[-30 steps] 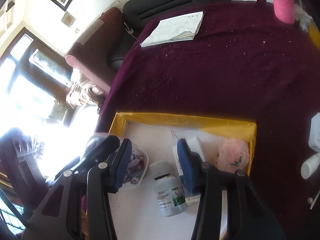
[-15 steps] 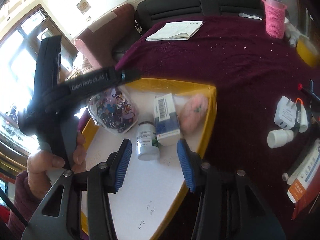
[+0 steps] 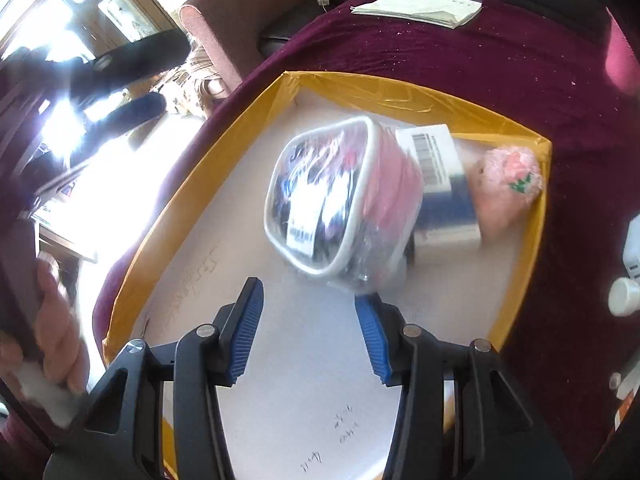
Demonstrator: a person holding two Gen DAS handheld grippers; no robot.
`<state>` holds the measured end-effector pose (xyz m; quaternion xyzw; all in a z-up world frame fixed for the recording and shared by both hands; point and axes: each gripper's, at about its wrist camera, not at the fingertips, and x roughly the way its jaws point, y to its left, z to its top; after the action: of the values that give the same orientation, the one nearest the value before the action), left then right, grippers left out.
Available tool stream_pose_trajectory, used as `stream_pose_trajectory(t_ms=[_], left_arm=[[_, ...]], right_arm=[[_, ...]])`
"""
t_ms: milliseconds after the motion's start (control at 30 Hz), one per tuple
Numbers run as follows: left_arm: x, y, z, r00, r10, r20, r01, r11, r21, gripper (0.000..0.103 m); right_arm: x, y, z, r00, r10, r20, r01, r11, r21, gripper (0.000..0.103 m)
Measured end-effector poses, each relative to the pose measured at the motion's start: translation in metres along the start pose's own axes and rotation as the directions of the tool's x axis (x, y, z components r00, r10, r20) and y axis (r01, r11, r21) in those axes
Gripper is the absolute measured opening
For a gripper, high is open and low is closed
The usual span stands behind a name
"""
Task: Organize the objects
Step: 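Lower the clear pink pouch into the tray and open the left gripper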
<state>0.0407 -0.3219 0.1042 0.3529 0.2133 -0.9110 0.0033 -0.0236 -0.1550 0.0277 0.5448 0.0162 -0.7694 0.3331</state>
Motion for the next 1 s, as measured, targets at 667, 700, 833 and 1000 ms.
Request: stream_pose_trajectory(t_ms=[667, 700, 833, 1000], left_arm=[[-0.051, 0.04, -0.079, 0.988, 0.1, 0.121, -0.086, 0.99, -0.114, 0.062], [-0.055, 0.042, -0.082, 0.983, 0.124, 0.132, -0.107, 0.986, -0.128, 0.062], [-0.064, 0.038, -0.086, 0.97, 0.165, 0.18, -0.147, 0.983, -0.112, 0.062], [-0.078, 0.018, -0.087, 0.954, 0.197, 0.228, -0.188, 0.98, -0.061, 0.062]], right_arm=[[0.015, 0.025, 0.112, 0.983, -0.156, 0.092, 0.15, 0.986, 0.075, 0.059], [0.011, 0.03, 0.114, 0.971, -0.202, 0.127, 0.197, 0.979, 0.049, 0.059], [-0.031, 0.047, 0.113, 0.909, -0.285, 0.303, 0.304, 0.952, -0.016, 0.059], [-0.094, 0.051, 0.074, 0.861, -0.27, 0.432, 0.317, 0.948, -0.04, 0.06]])
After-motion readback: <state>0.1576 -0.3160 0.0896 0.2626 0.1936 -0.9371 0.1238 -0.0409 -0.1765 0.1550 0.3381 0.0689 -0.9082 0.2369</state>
